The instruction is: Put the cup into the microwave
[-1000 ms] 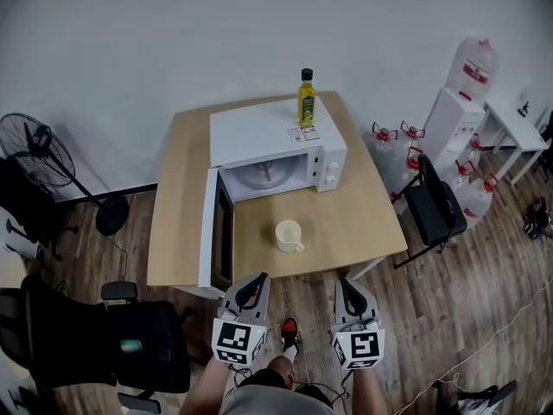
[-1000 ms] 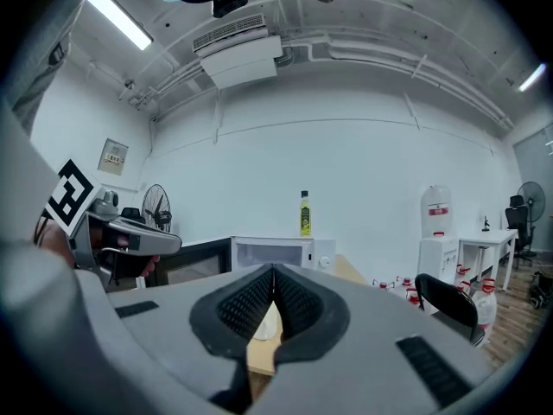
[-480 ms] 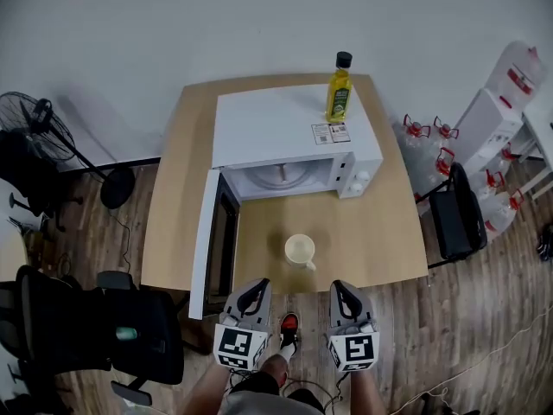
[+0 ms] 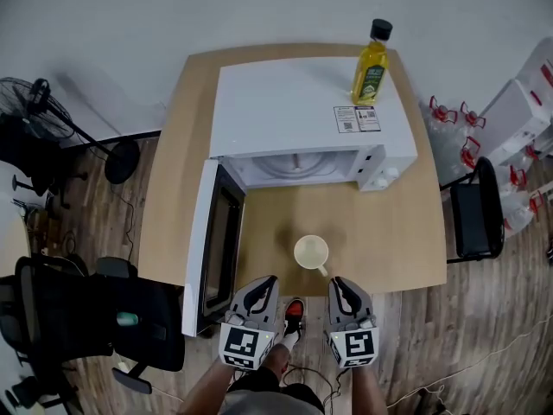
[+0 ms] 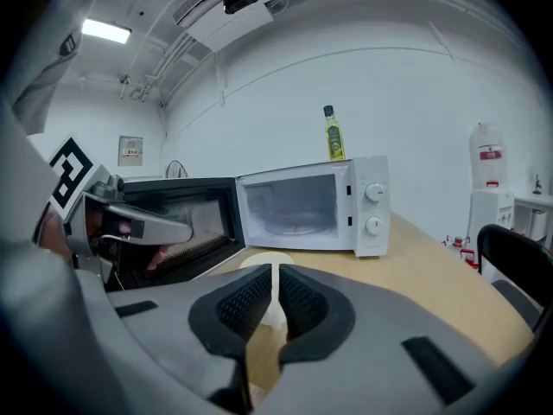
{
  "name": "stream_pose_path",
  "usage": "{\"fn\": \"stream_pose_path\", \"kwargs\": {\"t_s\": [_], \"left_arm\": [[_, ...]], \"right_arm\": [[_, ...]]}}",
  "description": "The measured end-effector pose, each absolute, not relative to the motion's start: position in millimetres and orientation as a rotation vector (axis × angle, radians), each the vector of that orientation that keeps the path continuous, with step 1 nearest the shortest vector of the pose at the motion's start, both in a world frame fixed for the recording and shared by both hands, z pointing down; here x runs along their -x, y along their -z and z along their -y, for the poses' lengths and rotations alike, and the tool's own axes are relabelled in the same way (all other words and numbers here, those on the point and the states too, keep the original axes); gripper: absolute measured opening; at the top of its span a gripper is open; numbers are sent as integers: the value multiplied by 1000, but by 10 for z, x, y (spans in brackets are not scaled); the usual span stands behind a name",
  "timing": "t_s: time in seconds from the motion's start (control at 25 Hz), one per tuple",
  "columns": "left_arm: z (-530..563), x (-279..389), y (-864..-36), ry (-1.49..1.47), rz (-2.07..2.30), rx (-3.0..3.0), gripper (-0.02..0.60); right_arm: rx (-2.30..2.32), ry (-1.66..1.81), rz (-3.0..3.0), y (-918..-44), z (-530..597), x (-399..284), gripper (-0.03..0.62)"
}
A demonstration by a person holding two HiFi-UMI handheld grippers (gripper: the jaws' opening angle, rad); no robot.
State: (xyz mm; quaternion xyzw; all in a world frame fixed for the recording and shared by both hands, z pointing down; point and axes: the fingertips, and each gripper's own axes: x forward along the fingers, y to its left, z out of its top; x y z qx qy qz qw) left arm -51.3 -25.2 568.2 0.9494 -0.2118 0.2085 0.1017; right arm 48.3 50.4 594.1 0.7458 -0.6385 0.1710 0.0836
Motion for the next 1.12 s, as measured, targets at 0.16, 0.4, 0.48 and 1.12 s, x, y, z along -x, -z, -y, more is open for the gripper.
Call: {"fn": "stream_pose_path", "kwargs": {"t_s": [0.16, 0.4, 0.48, 1.12], "left_arm": [[272, 466, -5788, -640, 619, -2781, 25], [310, 448, -5879, -652, 620, -2765, 25], [319, 452, -5909, -660, 618, -2761, 25], [352, 415, -6015, -699, 600, -2741, 25]], "right_arm": [[-2153, -571, 1935, -6158, -401, -441, 63], [-2082, -646, 1947, -6447, -302, -396, 138], [-2071, -658, 1945, -6518, -281, -383, 141], [-2054, -676, 1936, -6728, -168, -407, 107]]}}
